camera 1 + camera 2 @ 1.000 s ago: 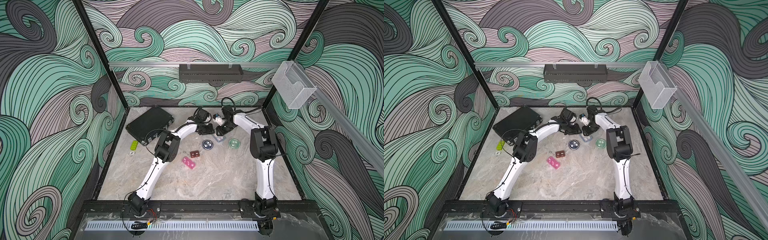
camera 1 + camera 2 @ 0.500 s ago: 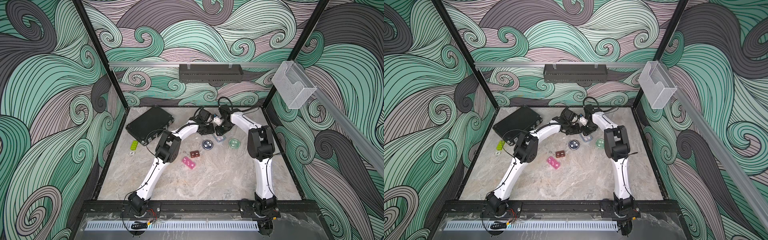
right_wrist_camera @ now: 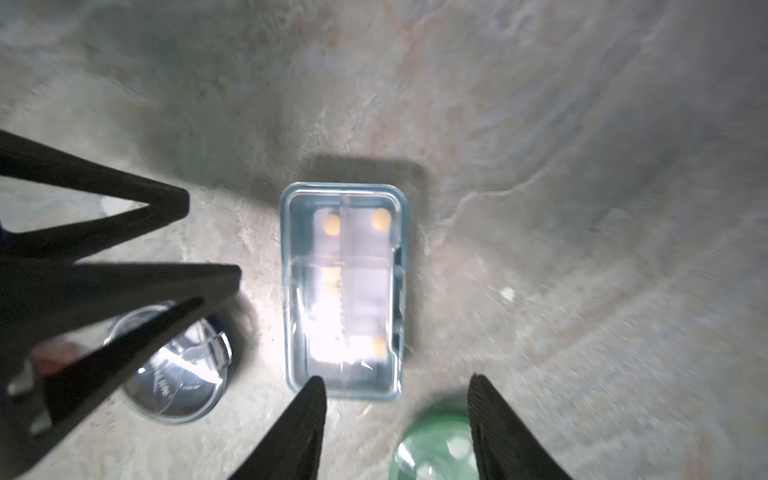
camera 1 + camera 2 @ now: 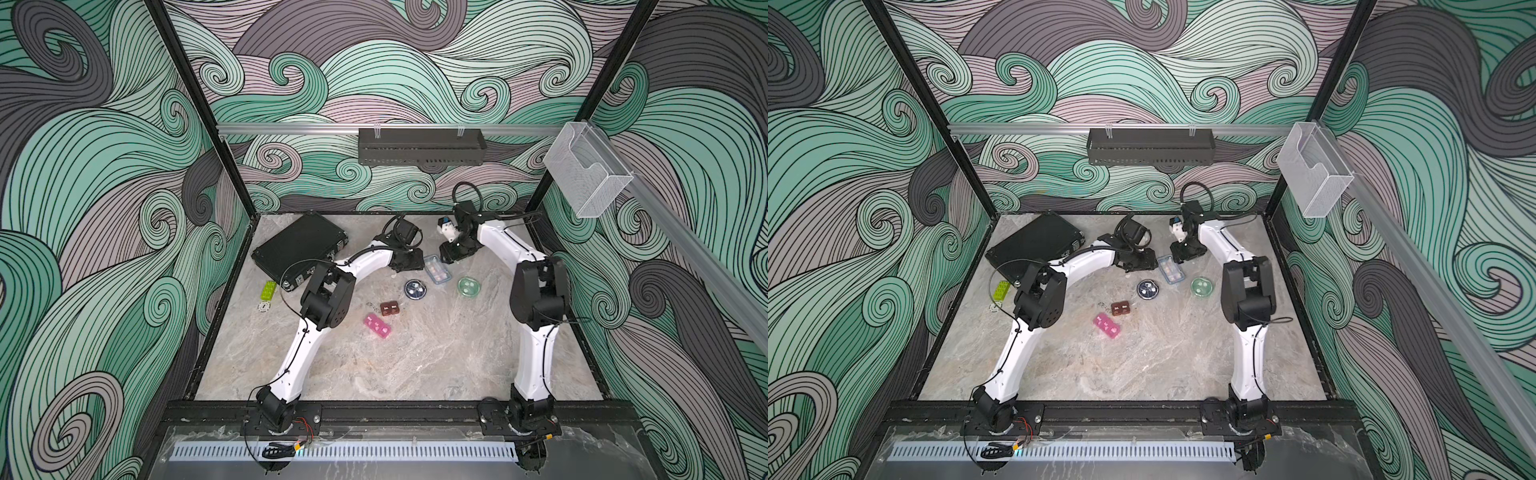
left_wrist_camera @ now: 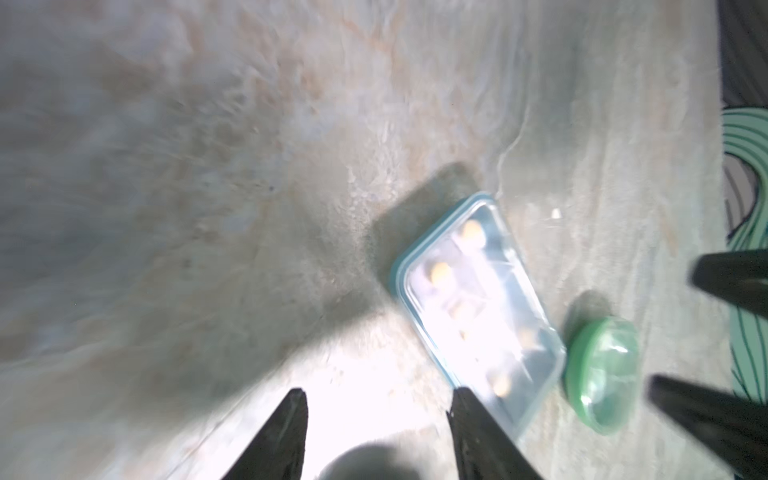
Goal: Close pillboxes
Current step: Close the lid on the pillbox, then reset both arms
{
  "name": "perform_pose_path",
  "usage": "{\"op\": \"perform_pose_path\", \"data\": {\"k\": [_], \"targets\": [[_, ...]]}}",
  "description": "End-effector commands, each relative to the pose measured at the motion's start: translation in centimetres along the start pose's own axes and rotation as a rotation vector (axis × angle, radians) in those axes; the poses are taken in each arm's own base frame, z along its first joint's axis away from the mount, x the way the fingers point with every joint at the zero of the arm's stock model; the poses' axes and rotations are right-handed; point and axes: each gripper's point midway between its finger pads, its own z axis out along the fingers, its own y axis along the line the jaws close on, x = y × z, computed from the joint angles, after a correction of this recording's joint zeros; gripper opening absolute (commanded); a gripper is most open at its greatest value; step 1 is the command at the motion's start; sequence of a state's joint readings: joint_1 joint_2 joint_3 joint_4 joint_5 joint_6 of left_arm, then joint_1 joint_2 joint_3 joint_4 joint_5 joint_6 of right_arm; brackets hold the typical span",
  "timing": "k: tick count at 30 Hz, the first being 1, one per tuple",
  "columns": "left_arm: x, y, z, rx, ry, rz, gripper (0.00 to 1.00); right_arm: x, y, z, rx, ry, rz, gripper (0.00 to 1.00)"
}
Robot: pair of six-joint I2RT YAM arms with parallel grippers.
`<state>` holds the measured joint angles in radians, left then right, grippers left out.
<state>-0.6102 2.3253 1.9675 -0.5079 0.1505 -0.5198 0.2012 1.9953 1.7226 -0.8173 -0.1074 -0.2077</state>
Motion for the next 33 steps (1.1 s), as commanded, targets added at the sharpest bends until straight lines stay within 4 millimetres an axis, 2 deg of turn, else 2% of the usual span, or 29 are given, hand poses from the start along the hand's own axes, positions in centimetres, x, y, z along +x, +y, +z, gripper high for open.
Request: {"op": "perform_pose_path", "data": {"k": [1, 2, 3, 5, 7, 11, 15, 17, 20, 23, 28, 33], "targets": [[-5.8, 0.4, -10.0, -0.066, -0.225, 0.062, 0.69, -1.3, -2.3, -5.4, 0.095, -0.187, 0.084, 0.85], [-5.8, 1.6, -11.6, -0.114, -0.253, 0.065, 0.73, -0.6, -3.4, -6.2, 0.134, -0.217, 0.122, 0.95], [-5.3, 3.1, -13.1, -0.158, -0.274, 0.061, 0.78, 0.2, -4.6, -6.9, 0.189, -0.243, 0.175, 0.99], [-4.0, 6.0, -15.6, -0.227, -0.319, 0.043, 0.90, 2.4, -6.4, -7.4, 0.276, -0.300, 0.247, 0.99], [-2.1, 9.3, -17.8, -0.298, -0.363, 0.015, 0.98, 4.3, -6.9, -7.6, 0.309, -0.368, 0.269, 0.99], [1.3, 16.3, -21.9, -0.522, -0.500, 0.030, 0.99, 8.4, -6.2, -6.9, 0.331, -0.490, 0.304, 0.99], [4.6, 22.3, -24.7, -0.752, -0.477, 0.026, 0.99, 11.9, -5.6, -5.4, 0.350, -0.544, 0.319, 0.99], [6.3, 24.7, -25.4, -0.830, -0.433, 0.004, 0.99, 13.0, -5.7, -4.7, 0.372, -0.552, 0.314, 0.99], [8.8, 28.1, -26.0, -0.925, -0.387, -0.035, 0.99, 12.8, -5.7, -4.3, 0.360, -0.594, 0.338, 0.99], [9.5, 29.6, -26.2, -0.951, -0.390, -0.020, 0.99, 12.6, -6.1, -3.5, 0.371, -0.628, 0.357, 0.99], [10.0, 30.4, -24.6, -0.822, -0.504, -0.030, 0.99, 12.0, -6.9, -3.2, 0.406, -0.604, 0.333, 0.99], [8.8, 30.5, -23.9, -0.747, -0.584, 0.005, 0.99, 10.5, -7.4, -2.8, 0.411, -0.623, 0.319, 0.99]]}}
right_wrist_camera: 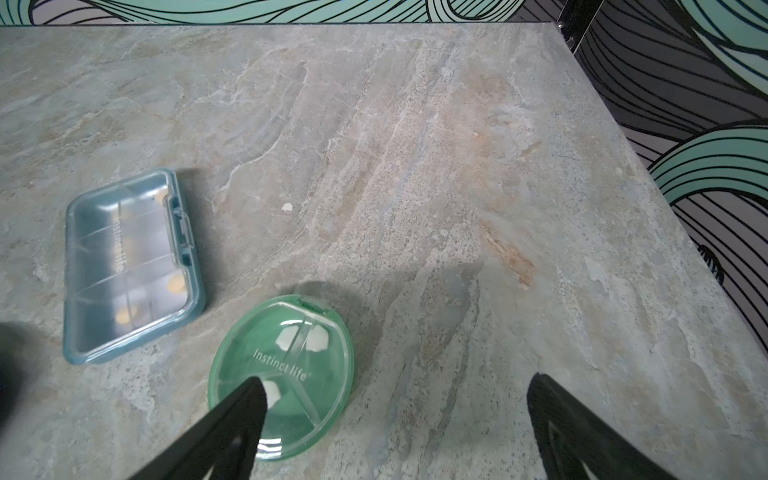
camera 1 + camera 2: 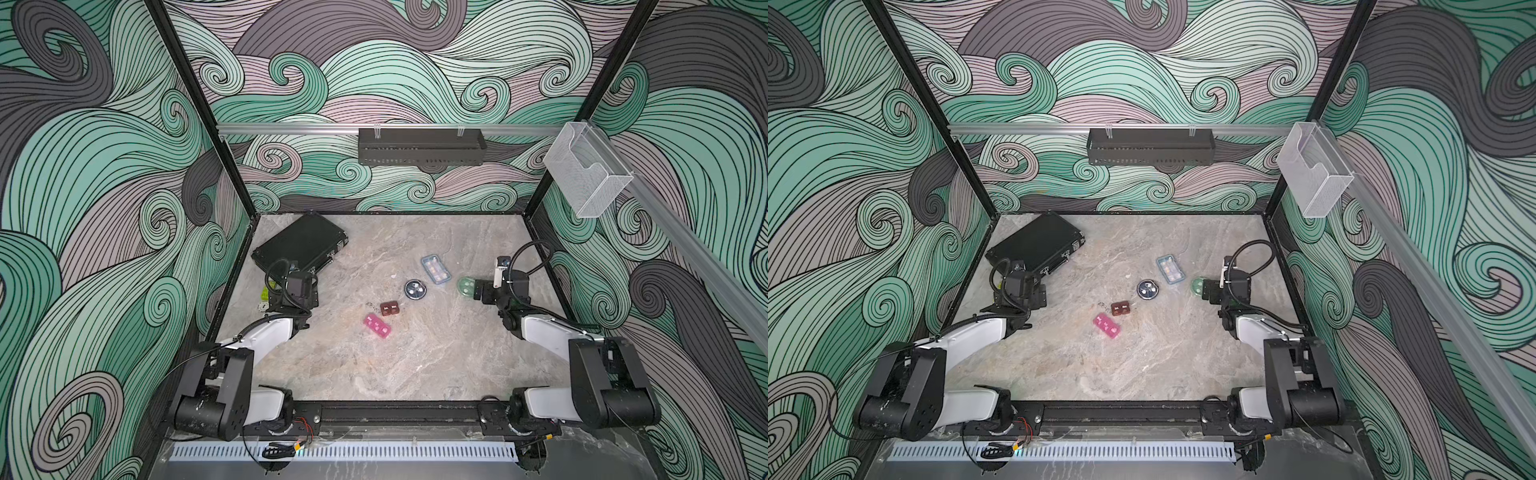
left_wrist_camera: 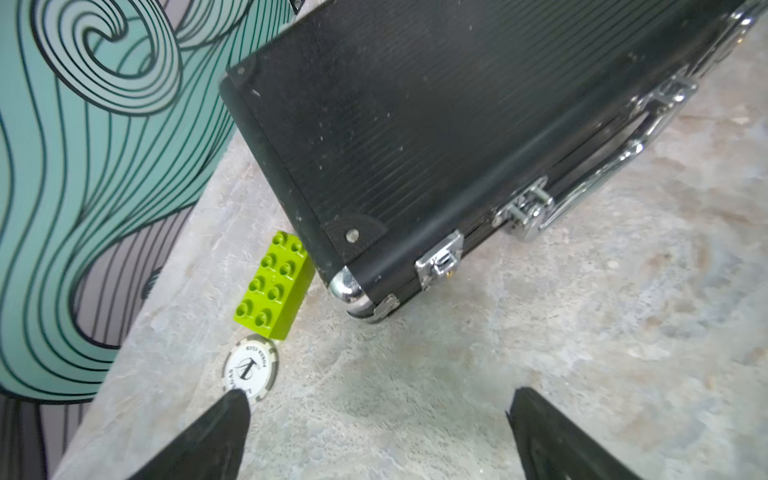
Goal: Close pillboxes
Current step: Reset both arms
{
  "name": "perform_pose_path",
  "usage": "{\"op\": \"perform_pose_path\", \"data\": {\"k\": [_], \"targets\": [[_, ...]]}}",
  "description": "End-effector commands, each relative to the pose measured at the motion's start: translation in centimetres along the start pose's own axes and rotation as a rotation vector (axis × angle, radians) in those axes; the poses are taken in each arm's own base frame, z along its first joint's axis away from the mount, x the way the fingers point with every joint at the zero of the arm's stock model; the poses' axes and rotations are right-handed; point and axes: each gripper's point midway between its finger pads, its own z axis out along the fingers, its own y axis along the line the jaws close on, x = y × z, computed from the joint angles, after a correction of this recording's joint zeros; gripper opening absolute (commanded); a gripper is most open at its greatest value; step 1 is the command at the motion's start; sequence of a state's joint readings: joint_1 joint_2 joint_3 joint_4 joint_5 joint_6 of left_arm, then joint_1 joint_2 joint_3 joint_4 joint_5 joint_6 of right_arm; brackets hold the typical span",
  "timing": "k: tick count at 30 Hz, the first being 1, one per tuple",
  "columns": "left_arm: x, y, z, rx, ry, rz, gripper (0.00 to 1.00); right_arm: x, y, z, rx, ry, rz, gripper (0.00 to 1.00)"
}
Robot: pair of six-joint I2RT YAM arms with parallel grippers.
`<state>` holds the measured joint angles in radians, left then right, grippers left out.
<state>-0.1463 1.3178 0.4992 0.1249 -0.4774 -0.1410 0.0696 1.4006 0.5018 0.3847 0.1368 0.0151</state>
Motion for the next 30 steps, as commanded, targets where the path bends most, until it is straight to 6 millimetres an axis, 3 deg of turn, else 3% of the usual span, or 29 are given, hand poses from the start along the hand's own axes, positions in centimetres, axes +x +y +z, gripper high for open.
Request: {"op": "perform_pose_path", "data": {"k": [1, 6, 8, 16, 26, 30], "targets": [[-5.4, -1.3, 0.1, 0.098, -0.188, -0.054, 0.99, -2.9, -0.2, 0.6, 0.020, -0.086, 0.001, 0.99], [-6.5, -1.6, 1.6, 0.137, -0.169, -0.058, 0.99, -3.4, -0.2, 1.3, 0.032, -0.103, -0.027, 0.99], [-6.0, -2.0, 2.4, 0.155, -0.131, -0.048, 0.99, -2.9, -0.4, 1.8, 0.043, -0.168, -0.026, 0.99], [-6.3, -1.3, 1.2, 0.192, -0.209, -0.077, 0.99, -3.0, -0.3, 1.5, 0.026, -0.169, -0.018, 0.99], [-6.7, 0.4, 2.1, 0.189, -0.255, -0.137, 0.99, -3.0, -0.3, 1.5, 0.025, -0.167, -0.018, 0.99], [-5.1, -0.1, 4.0, 0.227, -0.278, -0.139, 0.99, -3.0, -0.3, 1.5, 0.025, -0.169, -0.017, 0.99]]}}
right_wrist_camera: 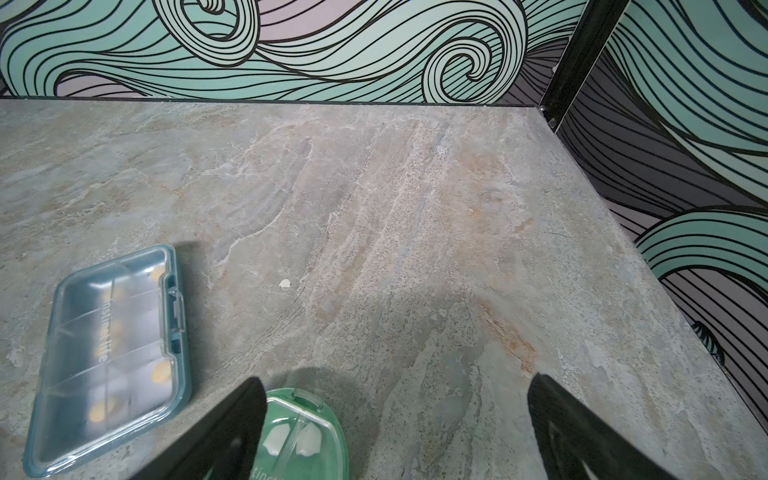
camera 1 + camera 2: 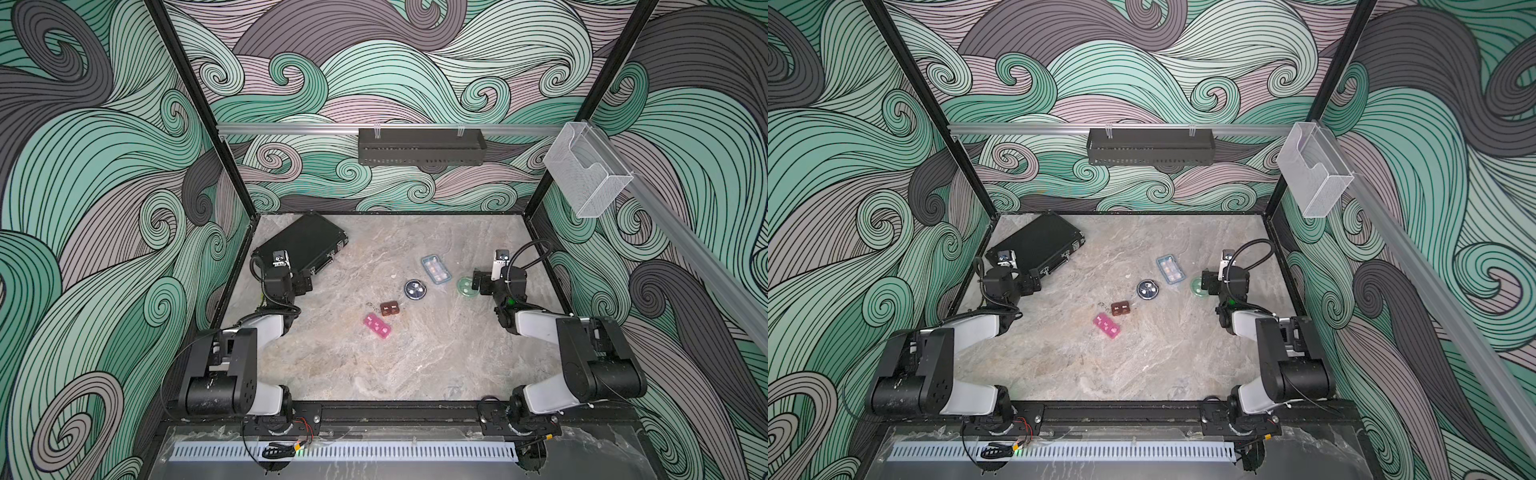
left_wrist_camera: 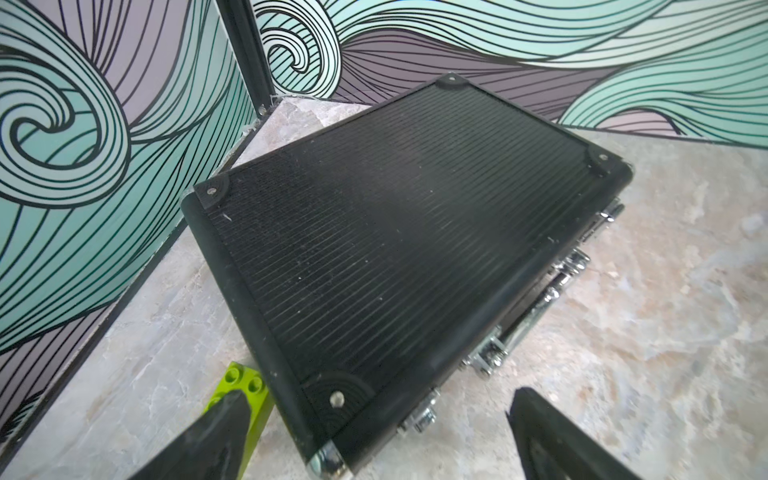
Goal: Close pillboxes
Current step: Reset both arms
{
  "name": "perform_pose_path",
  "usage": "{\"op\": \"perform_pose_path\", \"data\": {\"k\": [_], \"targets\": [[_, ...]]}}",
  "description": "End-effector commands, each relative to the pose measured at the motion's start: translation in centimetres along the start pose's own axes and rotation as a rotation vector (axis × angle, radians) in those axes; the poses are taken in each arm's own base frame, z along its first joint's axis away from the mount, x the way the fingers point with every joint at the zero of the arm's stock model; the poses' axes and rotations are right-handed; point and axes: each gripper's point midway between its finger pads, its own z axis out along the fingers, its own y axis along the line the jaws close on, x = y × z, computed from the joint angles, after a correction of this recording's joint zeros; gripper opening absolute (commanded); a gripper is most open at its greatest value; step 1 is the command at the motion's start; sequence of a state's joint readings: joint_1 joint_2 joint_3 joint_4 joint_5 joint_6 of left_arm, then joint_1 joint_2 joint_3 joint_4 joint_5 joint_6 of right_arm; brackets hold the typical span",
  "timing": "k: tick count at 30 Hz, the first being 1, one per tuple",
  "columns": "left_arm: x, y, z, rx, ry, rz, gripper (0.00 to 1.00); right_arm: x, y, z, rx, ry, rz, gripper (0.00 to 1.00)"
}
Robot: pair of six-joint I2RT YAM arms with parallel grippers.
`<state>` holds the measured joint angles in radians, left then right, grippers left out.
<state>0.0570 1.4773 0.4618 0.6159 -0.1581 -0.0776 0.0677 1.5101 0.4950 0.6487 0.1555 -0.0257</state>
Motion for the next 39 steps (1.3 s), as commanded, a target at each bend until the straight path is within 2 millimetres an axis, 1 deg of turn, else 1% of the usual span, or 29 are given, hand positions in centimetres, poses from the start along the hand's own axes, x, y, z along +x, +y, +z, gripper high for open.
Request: {"op": "perform_pose_path", "data": {"k": [1, 6, 8, 17, 39], "targets": [[0.02, -0.52, 0.56, 0.056, -0.029, -0.007, 0.99, -0.42, -0.20, -0.07, 0.003, -0.030, 0.002, 0.99], [-0.05, -0.40, 0.68, 0.046, -0.018, -0.011, 0.99, 0.27, -0.50, -0.30, -0.023, -0.103, 0.035, 0.99], [0.06, -0.40, 0.70, 0.049, -0.016, -0.010, 0.99, 0.45, -0.37, -0.42, -0.028, -0.075, 0.030, 0.99], [0.05, -0.11, 0.61, 0.036, -0.024, -0.016, 0.98, 0.41, -0.37, -0.50, -0.029, -0.087, 0.030, 0.99], [0.01, -0.17, 0.56, 0.034, -0.024, -0.016, 0.99, 0.37, -0.22, -0.33, -0.030, -0.079, 0.023, 0.99]]}}
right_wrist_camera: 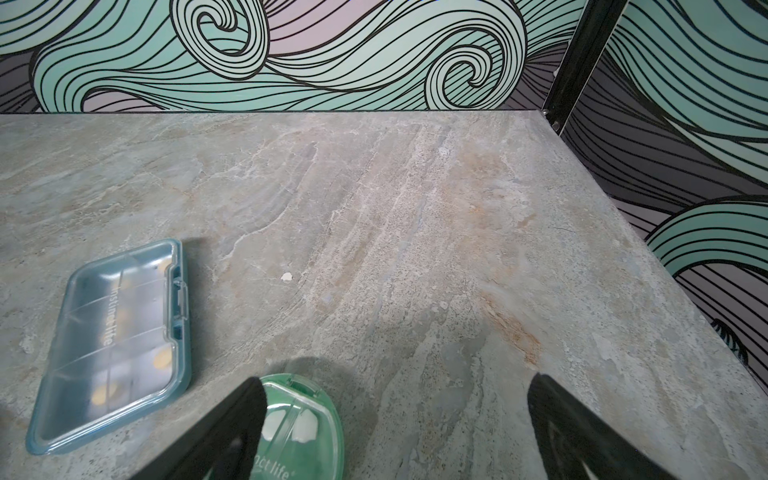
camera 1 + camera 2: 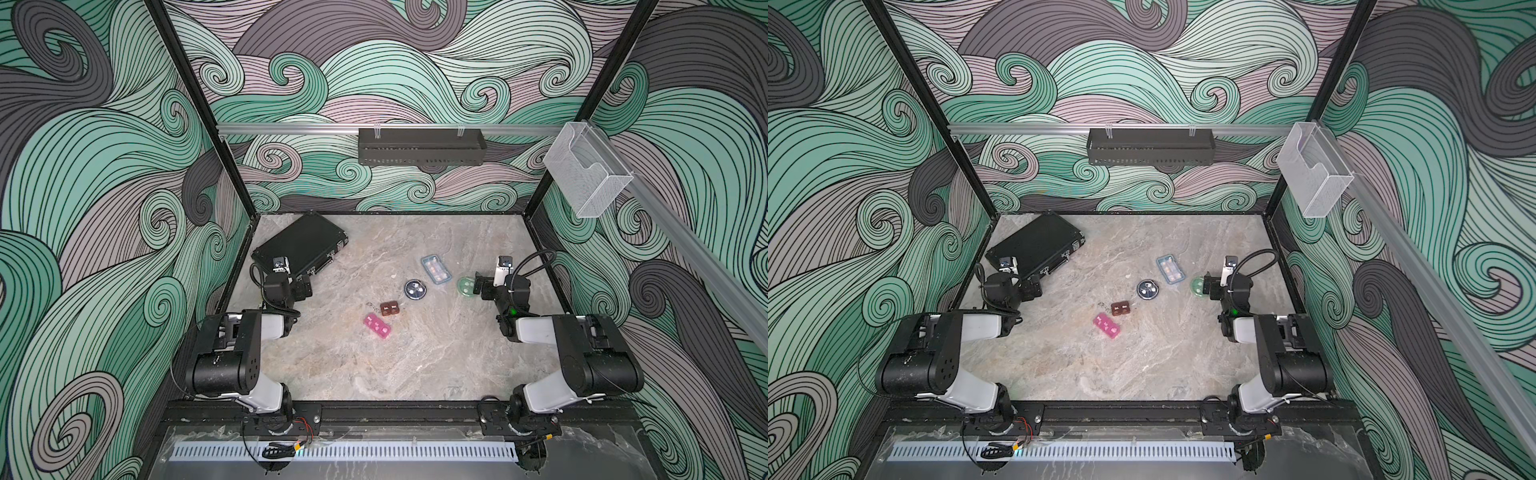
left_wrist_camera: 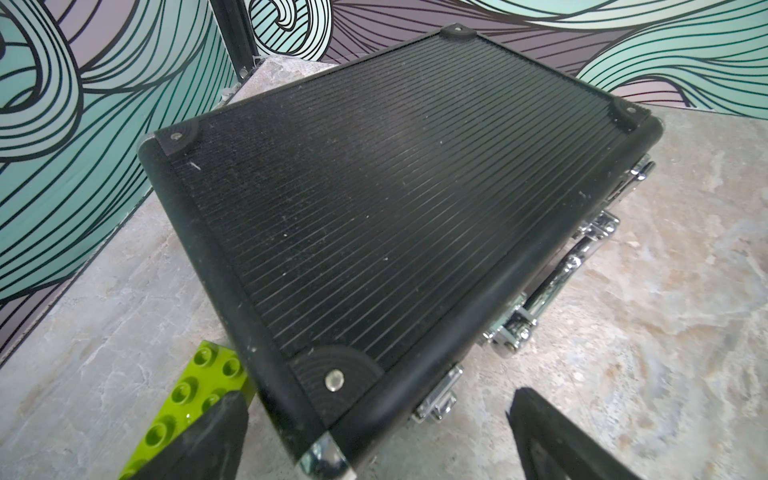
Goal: Close pillboxes
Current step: Reset both arms
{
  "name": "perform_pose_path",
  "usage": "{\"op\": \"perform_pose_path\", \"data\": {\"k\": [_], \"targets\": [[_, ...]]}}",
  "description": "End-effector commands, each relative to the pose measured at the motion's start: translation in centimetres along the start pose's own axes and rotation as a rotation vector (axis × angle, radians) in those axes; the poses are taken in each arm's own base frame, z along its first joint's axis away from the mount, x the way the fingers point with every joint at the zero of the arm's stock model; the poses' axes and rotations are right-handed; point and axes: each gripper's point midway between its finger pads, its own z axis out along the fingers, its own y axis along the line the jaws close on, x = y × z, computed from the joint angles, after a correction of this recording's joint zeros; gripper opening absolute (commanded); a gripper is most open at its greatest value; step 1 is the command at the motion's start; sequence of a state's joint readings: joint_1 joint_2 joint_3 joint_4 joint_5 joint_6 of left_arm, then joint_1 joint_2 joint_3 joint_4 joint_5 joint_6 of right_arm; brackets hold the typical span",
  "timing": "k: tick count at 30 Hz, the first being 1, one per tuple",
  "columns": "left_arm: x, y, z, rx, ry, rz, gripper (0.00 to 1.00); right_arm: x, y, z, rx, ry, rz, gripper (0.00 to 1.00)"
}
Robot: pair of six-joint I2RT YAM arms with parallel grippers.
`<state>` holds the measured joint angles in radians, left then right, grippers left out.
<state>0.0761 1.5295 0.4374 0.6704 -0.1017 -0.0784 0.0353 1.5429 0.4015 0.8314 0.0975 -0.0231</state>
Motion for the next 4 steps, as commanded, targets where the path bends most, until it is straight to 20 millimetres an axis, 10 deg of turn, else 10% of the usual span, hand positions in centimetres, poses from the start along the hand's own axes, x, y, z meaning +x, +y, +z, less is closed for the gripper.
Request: {"op": "perform_pose_path", "data": {"k": [1, 4], "targets": [[-1.67, -0.01, -0.07, -0.003, -0.051, -0.008, 0.99, -0.77, 0.12, 0.08, -0.003, -0.024, 0.000, 0.99], [-1.67, 0.05, -0.08, -0.005, -0.051, -0.008, 0.99, -0.77, 0.13, -0.02, -0.004, -0.028, 0.002, 0.99]]}}
